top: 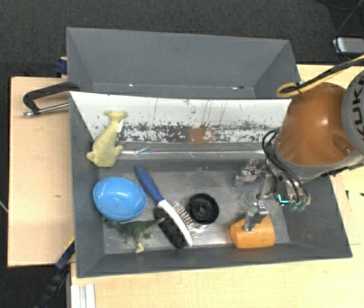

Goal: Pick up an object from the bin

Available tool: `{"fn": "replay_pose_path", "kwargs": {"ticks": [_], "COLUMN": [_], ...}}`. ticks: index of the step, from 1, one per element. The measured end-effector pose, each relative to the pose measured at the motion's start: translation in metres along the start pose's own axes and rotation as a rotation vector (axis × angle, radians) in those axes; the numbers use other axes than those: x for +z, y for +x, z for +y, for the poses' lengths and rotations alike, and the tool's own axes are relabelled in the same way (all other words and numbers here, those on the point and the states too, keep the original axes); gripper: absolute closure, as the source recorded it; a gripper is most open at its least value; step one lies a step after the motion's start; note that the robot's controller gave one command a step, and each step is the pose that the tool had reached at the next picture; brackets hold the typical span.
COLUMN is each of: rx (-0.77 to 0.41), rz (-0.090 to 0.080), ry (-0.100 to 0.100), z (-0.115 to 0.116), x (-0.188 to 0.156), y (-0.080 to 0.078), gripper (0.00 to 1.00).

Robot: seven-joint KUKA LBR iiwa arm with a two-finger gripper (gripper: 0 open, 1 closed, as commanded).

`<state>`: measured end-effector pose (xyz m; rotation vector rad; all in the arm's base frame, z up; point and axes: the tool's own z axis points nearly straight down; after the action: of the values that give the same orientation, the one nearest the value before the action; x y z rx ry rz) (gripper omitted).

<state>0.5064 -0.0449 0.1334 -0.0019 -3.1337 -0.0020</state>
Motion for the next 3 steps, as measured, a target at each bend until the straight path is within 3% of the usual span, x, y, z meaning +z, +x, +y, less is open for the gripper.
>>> {"fn": "replay_pose_path", "kwargs": {"ticks": [1,2,3], "rx": [-0.218,-0.611,-0.358], "rz": [-0.047,-0.015,-0.014], "ry": [0.005,0.001,0.002], "z": [-0.025,0.105,0.093], "x": [0.023,0.032,0.032], "y": [-0.004,0.008,-0.027], "gripper": [0.0,0.0,0.0]}}
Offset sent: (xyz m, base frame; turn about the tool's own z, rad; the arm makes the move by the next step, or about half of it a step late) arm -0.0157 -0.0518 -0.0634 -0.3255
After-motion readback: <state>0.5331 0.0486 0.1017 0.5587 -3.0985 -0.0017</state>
